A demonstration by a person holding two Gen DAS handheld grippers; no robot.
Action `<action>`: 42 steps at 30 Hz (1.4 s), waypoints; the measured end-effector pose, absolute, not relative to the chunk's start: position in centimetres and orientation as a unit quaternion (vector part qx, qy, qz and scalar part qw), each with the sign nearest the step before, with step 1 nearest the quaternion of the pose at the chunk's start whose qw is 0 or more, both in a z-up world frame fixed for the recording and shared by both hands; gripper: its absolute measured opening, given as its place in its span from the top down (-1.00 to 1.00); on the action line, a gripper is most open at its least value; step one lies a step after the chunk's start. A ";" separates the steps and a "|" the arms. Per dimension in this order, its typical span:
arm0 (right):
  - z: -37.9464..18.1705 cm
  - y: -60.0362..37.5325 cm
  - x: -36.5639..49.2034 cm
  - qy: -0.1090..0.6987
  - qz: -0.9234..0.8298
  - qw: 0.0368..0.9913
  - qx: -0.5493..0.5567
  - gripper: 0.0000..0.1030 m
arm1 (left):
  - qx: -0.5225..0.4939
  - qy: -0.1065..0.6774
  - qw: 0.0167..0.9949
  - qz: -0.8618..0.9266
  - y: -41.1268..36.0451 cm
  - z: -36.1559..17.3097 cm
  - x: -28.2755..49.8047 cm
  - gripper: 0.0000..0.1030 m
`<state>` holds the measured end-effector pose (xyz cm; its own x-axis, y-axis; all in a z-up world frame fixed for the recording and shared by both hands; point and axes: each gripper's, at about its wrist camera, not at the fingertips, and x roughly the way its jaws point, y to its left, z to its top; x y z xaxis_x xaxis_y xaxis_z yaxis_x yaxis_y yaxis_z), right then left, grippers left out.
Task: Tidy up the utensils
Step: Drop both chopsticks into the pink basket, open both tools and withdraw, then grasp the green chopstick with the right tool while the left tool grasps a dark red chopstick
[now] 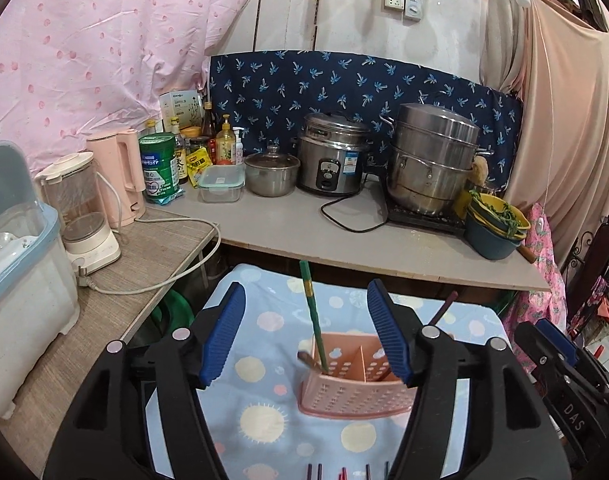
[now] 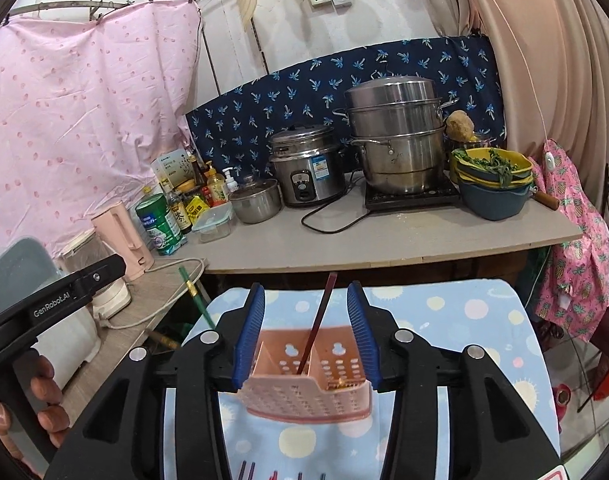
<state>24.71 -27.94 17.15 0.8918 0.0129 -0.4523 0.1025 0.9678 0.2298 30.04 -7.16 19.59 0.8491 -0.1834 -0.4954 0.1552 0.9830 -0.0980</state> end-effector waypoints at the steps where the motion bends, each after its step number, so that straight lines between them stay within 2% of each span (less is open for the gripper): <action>1: 17.0 -27.8 24.2 0.234 -0.023 0.964 0.123 0.18 | -0.025 0.261 0.961 -0.086 -7.1 19.5 29.6 -0.17; 19: 11.7 -24.3 13.8 0.287 -0.030 0.953 0.093 0.16 | 0.017 0.321 0.944 -0.072 -5.9 13.2 20.6 -0.17; 42: -0.9 -21.4 5.4 0.418 -0.036 0.904 0.087 0.16 | 0.036 0.423 0.903 -0.062 -1.5 1.1 11.7 -0.17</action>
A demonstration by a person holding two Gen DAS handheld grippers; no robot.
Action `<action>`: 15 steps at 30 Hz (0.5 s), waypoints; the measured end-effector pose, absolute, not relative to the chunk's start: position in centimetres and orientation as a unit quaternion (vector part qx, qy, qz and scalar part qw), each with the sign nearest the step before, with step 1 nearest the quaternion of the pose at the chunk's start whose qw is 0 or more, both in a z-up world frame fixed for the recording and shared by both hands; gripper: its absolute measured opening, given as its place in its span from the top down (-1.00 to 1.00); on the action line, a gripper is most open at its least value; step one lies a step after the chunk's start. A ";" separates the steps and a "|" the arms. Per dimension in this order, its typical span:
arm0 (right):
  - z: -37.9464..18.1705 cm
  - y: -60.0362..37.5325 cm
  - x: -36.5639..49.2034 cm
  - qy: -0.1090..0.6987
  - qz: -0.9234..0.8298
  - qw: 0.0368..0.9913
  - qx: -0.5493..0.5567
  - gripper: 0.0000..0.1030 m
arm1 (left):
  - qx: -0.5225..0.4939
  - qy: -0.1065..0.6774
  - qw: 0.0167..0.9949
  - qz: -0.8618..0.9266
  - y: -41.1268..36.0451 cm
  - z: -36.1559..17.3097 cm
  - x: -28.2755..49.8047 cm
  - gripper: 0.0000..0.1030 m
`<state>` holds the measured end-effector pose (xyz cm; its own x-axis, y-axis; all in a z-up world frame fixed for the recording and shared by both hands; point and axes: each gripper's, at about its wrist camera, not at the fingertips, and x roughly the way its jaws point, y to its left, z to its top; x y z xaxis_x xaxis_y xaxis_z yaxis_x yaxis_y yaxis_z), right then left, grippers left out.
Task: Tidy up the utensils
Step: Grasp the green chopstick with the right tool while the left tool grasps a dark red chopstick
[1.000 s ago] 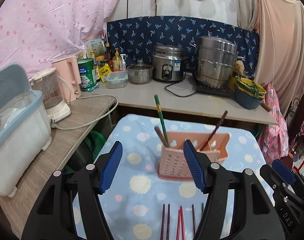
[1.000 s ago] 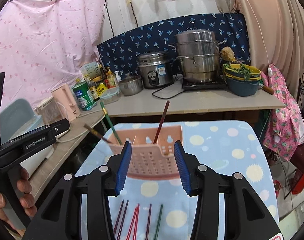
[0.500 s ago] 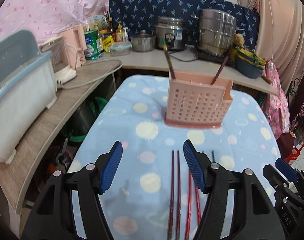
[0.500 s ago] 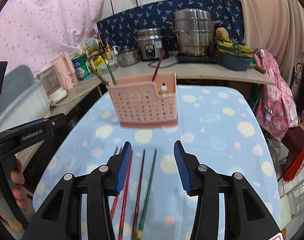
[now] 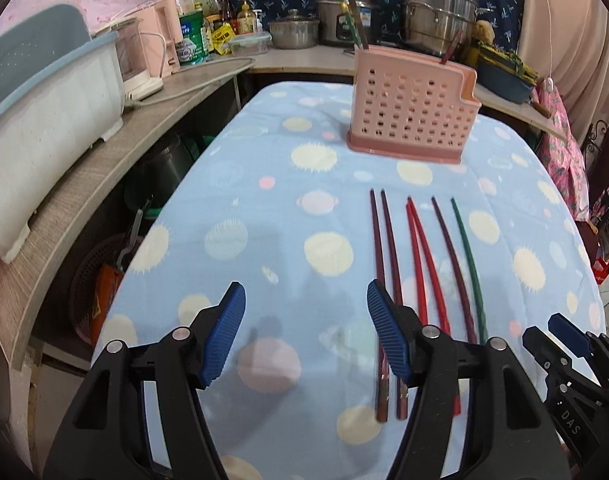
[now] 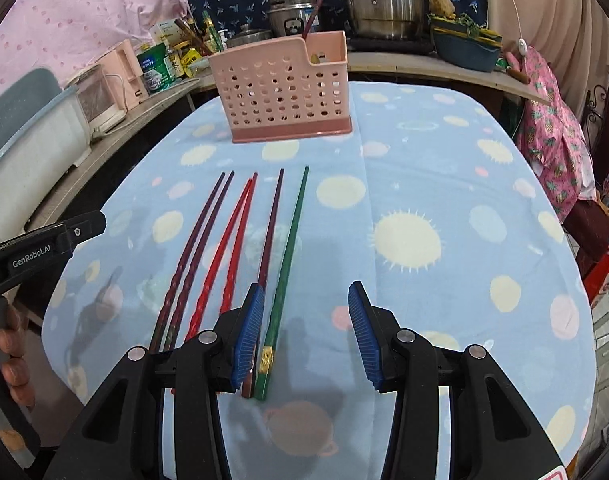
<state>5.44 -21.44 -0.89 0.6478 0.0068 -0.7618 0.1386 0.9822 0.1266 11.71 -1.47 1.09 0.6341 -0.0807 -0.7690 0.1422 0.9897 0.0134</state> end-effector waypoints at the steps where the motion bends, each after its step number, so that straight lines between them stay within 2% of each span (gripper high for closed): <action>1: -1.4 -21.3 5.2 0.423 -0.036 0.901 0.087 0.16 | 0.037 0.427 0.901 -0.063 -1.4 0.7 11.4 -0.17; 12: -3.7 -20.0 4.4 0.445 -0.032 0.891 0.085 0.23 | 0.046 0.450 0.890 -0.065 -0.9 -1.8 9.8 -0.17; 15: -4.2 -19.7 4.7 0.452 -0.027 0.888 0.083 0.41 | 0.048 0.452 0.888 -0.066 -1.0 -1.9 9.7 -0.17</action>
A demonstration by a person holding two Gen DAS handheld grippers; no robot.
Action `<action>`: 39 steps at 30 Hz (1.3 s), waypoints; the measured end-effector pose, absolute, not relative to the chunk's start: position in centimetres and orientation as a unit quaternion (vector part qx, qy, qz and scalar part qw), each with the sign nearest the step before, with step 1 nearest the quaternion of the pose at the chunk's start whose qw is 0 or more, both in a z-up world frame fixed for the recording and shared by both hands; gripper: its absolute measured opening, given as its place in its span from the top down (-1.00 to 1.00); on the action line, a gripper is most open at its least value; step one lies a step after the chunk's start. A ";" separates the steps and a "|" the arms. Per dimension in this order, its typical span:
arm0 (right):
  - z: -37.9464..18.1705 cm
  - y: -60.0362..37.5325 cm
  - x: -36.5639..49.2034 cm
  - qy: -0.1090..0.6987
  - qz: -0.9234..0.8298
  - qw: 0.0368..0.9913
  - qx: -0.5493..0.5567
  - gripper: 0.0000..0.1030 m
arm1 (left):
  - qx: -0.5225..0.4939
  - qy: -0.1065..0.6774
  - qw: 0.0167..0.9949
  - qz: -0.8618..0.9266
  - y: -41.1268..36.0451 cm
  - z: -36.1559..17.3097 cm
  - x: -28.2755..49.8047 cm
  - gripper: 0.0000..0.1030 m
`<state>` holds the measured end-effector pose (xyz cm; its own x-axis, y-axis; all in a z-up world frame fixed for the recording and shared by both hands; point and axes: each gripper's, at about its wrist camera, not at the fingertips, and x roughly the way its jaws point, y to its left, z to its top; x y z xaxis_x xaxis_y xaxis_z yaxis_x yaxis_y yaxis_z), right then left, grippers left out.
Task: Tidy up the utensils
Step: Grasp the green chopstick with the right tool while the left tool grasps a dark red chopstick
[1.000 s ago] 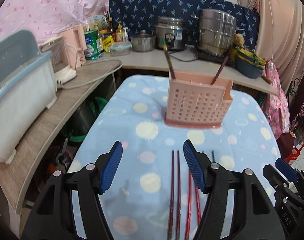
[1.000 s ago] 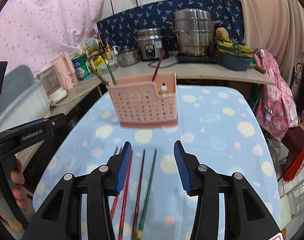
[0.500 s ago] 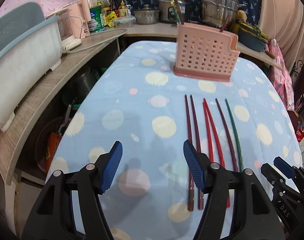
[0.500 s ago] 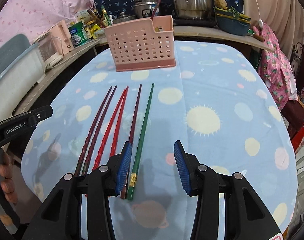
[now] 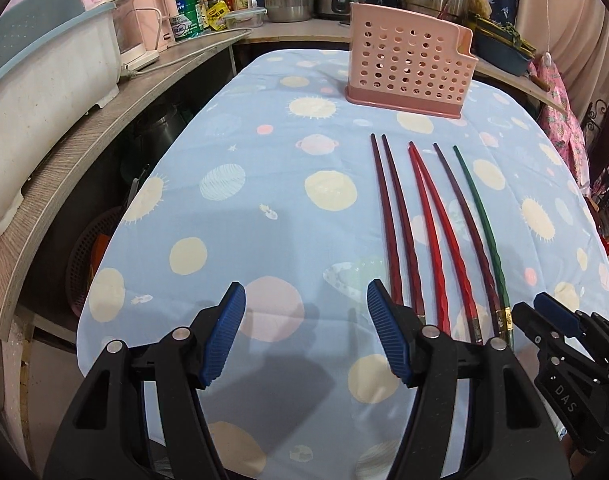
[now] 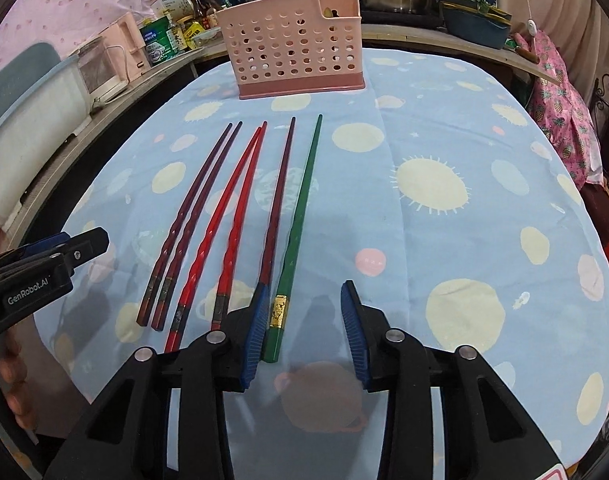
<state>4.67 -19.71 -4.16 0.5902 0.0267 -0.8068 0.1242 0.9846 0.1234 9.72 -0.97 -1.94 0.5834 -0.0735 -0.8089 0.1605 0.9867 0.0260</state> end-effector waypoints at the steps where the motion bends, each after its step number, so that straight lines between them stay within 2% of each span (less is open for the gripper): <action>1: -4.3 -19.6 4.7 0.454 -0.027 0.887 0.082 0.45 | 0.048 0.452 0.888 -0.066 -1.0 -2.0 9.7 -0.17; 4: -4.7 -19.4 4.8 0.460 -0.025 0.884 0.082 0.55 | 0.049 0.455 0.887 -0.067 -1.0 -2.2 9.6 -0.17; 15: -5.3 -18.6 4.8 0.467 -0.018 0.881 0.071 0.69 | 0.052 0.465 0.881 -0.075 -1.5 -2.8 9.4 -0.17; 19: -5.4 -18.9 4.6 0.465 -0.023 0.882 0.069 0.85 | 0.054 0.467 0.879 -0.082 -1.8 -3.0 9.2 -0.17; 27: -5.5 -20.8 3.8 0.461 -0.044 0.882 0.089 0.87 | 0.054 0.478 0.871 -0.100 -2.8 -3.7 8.8 -0.25; 39: -5.6 -21.2 3.3 0.460 -0.047 0.882 0.096 0.87 | 0.056 0.499 0.858 -0.102 -3.4 -5.6 9.0 -0.25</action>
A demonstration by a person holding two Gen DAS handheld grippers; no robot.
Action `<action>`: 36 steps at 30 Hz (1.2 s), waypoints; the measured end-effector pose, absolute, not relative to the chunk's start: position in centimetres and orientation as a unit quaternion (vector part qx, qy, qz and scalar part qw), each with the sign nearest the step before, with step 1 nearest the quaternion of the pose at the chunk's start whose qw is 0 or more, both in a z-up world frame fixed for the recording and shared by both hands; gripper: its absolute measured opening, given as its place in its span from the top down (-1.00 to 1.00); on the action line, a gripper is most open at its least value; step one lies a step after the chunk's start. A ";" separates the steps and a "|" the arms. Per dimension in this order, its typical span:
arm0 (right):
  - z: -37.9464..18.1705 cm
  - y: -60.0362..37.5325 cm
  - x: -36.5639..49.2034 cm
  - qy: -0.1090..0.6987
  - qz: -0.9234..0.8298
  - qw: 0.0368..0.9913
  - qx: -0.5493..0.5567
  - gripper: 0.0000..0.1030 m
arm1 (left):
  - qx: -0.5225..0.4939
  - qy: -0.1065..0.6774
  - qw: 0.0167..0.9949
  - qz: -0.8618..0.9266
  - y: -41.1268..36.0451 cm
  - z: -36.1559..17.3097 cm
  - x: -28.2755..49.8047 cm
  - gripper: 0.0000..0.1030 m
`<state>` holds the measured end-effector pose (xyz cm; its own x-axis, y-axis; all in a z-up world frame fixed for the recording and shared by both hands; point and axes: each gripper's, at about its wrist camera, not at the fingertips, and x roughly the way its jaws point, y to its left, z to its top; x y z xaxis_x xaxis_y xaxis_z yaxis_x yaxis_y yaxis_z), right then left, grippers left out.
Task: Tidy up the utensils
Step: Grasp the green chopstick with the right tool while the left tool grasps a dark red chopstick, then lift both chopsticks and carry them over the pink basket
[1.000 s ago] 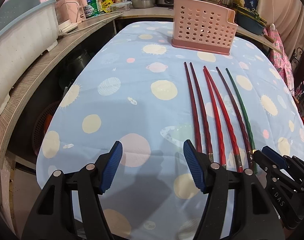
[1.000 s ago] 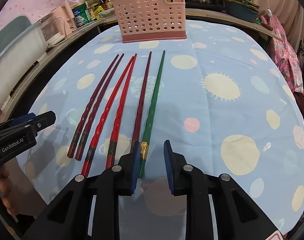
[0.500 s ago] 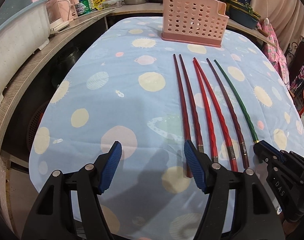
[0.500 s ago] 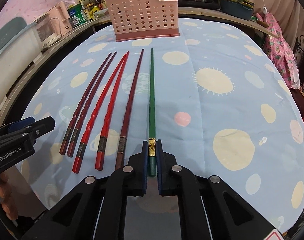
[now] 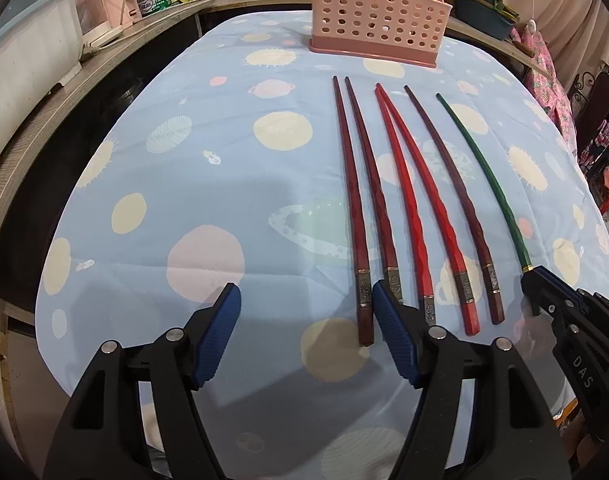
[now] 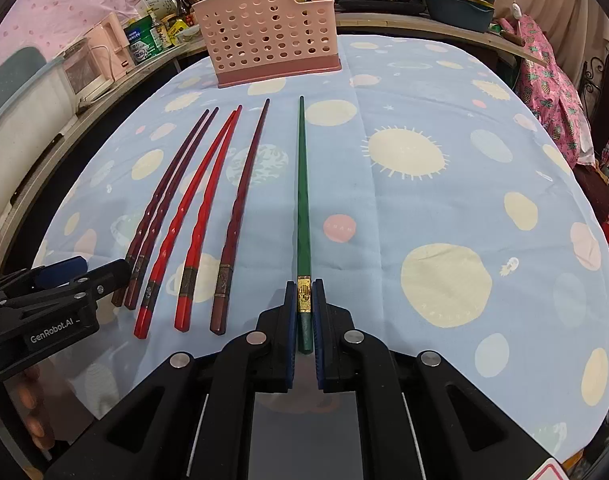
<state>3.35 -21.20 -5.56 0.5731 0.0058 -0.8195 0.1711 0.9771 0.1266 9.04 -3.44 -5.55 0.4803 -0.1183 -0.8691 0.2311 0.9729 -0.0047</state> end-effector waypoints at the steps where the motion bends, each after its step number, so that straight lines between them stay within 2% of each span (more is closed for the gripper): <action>1: -5.6 -21.2 3.4 0.460 -0.047 0.882 0.096 0.87 | 0.058 0.499 0.859 -0.101 -3.5 -5.6 9.1 -0.25; 4: -5.6 -21.3 3.3 0.460 -0.046 0.882 0.096 0.87 | 0.061 0.496 0.861 -0.098 -3.5 -5.7 9.0 -0.25; 7: -5.6 -21.2 3.3 0.459 -0.046 0.882 0.097 0.87 | 0.063 0.493 0.862 -0.095 -3.5 -5.6 9.0 -0.13; 18: -5.6 -21.2 3.3 0.460 -0.047 0.882 0.096 0.87 | 0.048 0.497 0.861 -0.102 -2.8 -5.3 9.2 0.80; 27: -5.4 -21.4 2.9 0.462 -0.042 0.880 0.100 0.87 | 0.029 0.502 0.858 -0.106 -1.7 -4.9 9.2 0.83; 36: -3.8 -22.6 1.8 0.449 -0.047 0.885 0.111 0.87 | 0.008 0.482 0.870 -0.106 -0.3 -1.9 8.6 0.83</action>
<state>1.83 -22.56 -3.78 0.5917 0.0170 -0.8060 0.1826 0.9710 0.1545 8.59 -0.28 -1.94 0.5124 -0.1765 -0.8404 0.1925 0.9774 -0.0879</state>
